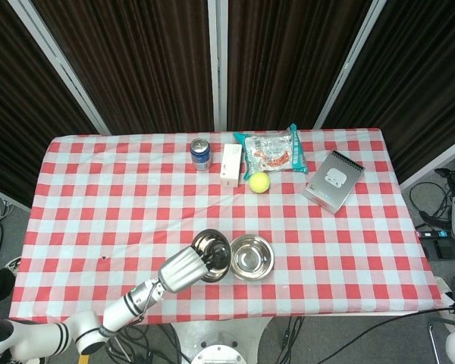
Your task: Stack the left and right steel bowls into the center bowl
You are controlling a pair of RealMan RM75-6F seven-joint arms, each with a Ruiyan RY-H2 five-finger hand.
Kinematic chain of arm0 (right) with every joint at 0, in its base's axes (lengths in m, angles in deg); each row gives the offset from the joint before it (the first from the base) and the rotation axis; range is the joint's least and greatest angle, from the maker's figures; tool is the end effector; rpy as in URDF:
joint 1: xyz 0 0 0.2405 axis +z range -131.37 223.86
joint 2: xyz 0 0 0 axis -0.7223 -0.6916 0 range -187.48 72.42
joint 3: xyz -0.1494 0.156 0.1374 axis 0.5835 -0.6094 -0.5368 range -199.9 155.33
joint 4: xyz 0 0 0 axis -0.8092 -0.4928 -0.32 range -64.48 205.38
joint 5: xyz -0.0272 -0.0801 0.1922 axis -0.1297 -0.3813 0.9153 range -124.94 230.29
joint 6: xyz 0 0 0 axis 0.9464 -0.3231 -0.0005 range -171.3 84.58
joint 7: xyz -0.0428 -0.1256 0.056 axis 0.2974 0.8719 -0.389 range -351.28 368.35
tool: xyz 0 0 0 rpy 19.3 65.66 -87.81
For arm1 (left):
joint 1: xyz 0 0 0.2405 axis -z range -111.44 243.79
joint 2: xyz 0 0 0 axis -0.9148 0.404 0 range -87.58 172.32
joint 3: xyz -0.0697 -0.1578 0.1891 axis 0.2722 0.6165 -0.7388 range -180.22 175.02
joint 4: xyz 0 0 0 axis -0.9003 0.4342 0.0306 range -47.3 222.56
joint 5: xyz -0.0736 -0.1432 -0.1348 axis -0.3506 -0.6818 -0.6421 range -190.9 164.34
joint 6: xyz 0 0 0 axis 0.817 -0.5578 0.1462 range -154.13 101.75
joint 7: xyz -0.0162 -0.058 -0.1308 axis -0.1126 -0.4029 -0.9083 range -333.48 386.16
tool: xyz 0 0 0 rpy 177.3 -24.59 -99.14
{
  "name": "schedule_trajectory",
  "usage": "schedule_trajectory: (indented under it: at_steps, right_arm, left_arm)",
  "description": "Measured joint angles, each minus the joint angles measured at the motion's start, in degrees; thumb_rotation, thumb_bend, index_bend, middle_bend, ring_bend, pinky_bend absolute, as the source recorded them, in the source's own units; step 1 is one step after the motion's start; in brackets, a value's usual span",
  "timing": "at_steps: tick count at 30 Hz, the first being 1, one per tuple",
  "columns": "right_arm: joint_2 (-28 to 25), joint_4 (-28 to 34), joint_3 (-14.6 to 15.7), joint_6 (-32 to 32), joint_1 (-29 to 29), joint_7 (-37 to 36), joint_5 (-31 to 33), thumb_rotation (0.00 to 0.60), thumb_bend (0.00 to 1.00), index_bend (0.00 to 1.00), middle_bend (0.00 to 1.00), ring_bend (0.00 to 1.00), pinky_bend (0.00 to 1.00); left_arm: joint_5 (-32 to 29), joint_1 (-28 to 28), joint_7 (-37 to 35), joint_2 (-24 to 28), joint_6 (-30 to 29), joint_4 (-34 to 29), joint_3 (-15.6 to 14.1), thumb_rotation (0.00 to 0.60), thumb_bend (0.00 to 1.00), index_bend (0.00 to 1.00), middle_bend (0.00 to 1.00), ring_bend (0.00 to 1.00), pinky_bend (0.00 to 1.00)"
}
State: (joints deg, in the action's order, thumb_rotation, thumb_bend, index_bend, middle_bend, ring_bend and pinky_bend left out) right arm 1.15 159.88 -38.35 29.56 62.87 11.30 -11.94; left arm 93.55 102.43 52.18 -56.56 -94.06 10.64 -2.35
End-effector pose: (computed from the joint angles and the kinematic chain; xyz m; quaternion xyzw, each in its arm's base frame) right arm -0.3092 -0.2897 0.2283 0.5228 -0.3692 0.3790 0.6684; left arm -0.1119 0.2418 -0.0650 -0.8317 -0.0615 -0.4553 0.3117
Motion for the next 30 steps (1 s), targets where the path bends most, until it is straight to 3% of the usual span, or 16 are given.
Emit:
schedule_trajectory:
  at_steps: [12, 21, 30]
  right_arm:
    - [-3.00, 3.43, -2.01, -0.04, 0.52, -1.87, 0.18, 0.600, 0.04, 0.24, 0.28, 0.19, 0.13]
    - [-6.37, 7.71, -3.24, 0.96, 0.87, -0.74, -0.04, 0.600, 0.04, 0.25, 0.28, 0.19, 0.14]
    - [-8.73, 9.52, -3.99, 2.70, -0.15, -2.36, 0.25, 0.600, 0.04, 0.25, 0.29, 0.19, 0.14]
  left_arm:
    - [-1.80, 0.95, 0.35, -1.26, 2.82, 3.53, -1.38, 0.600, 0.38, 0.71, 0.72, 0.84, 0.93]
    - [-2.34, 3.94, -0.03, -1.43, 3.80, 4.46, 0.59, 0.600, 0.38, 0.71, 0.72, 0.84, 0.93]
    - [-3.40, 4.43, 0.18, -2.72, 4.22, 4.80, 0.22, 0.600, 0.38, 0.71, 0.72, 0.84, 0.93]
